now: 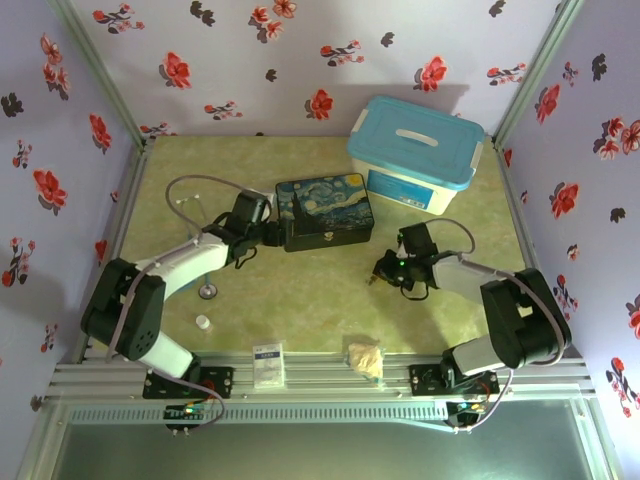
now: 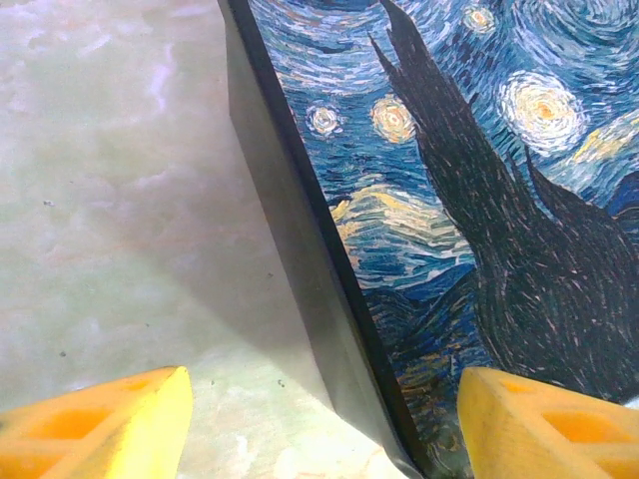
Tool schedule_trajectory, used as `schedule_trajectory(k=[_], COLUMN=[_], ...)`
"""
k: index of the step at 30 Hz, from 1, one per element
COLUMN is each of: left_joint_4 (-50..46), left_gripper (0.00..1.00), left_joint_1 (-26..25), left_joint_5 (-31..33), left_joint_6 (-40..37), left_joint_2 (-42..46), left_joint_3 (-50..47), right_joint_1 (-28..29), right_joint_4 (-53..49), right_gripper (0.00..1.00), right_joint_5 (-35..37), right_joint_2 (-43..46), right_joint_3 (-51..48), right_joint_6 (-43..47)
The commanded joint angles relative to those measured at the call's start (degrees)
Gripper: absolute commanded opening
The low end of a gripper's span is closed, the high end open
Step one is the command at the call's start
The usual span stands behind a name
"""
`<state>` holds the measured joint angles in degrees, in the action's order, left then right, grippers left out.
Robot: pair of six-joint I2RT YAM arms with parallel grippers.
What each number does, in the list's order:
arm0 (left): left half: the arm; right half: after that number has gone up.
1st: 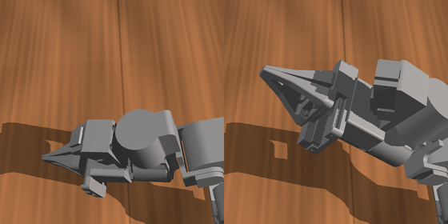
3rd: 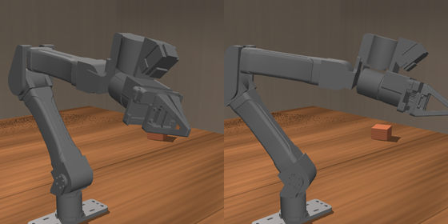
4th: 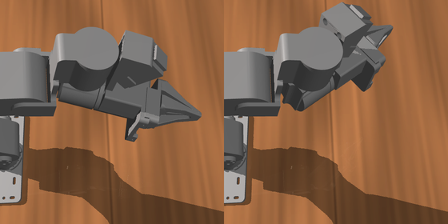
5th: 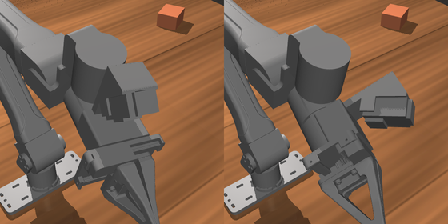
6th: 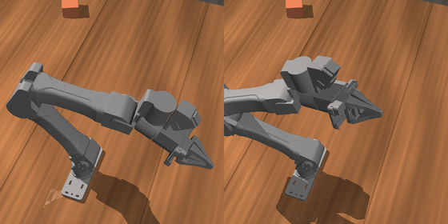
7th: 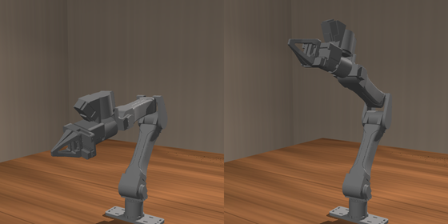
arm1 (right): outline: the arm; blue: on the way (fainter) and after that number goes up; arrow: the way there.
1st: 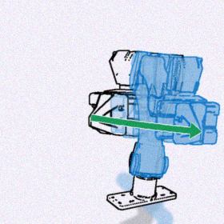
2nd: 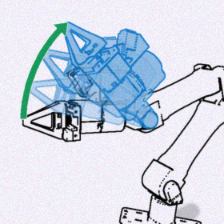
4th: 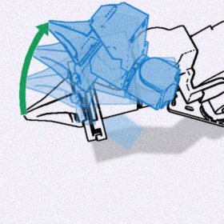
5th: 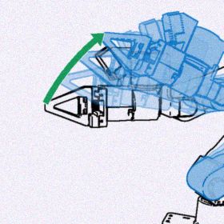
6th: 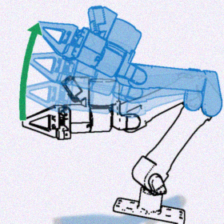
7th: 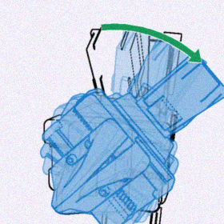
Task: Unlock a padlock with a key
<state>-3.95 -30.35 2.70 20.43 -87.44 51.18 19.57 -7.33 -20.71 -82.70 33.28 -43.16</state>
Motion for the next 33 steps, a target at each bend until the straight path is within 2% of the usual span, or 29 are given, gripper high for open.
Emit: schedule_trajectory(k=[1,3,4,8,18,21,23,27,30,33], left_joint_4=[-0.7,-0.6,-0.6,-0.8,-2.2,-4.0,-4.8,-4.3,-4.6,-3.2], left_gripper=[0.71,0.71,0.72,0.72,0.73,0.74,0.78,0.98,1.00,1.00], left_joint_1=[0.5,0.5,0.4,0.4,0.6,1.1,1.8,4.3,8.6,13.2], left_joint_5=[-0.9,-0.9,-0.9,-1.0,-0.5,0.2,1.1,4.9,5.5,6.7], left_joint_6=[0.3,0.4,0.4,0.4,0.4,0.5,0.4,0.6,1.4,0.0], left_joint_2=[2.3,2.7,2.8,3.2,6.2,9.1,12.6,21.4,25.9,28.7], left_joint_3=[-1.2,-1.3,-1.4,-1.7,-2.6,-2.2,-2.5,-6.0,-9.0,-13.0], right_joint_1=[-2.8,-3.8,-4.3,-5.3,-5.2,-5.1,-4.7,-4.7,-4.8,-5.9], right_joint_4=[-17.9,-19.7,-19.6,-20.5,-25.4,-26.2,-25.0,-22.3,-20.0,-17.5], right_gripper=[0.15,0.22,0.28,0.40,0.41,0.46,0.57,0.97,0.98,0.99], right_joint_5=[5.4,7.7,7.7,8.0,18.0,20.9,24.1,34.5,42.5,47.2], right_joint_2=[-0.3,1.1,1.9,1.6,5.2,10.0,14.8,23.2,26.8,28.5], right_joint_3=[-0.9,-0.6,-0.8,0.7,5.8,7.8,8.6,10.1,9.8,8.7], right_joint_6=[7.2,8.5,8.5,9.0,10.4,10.9,12.0,18.5,24.8,26.9])
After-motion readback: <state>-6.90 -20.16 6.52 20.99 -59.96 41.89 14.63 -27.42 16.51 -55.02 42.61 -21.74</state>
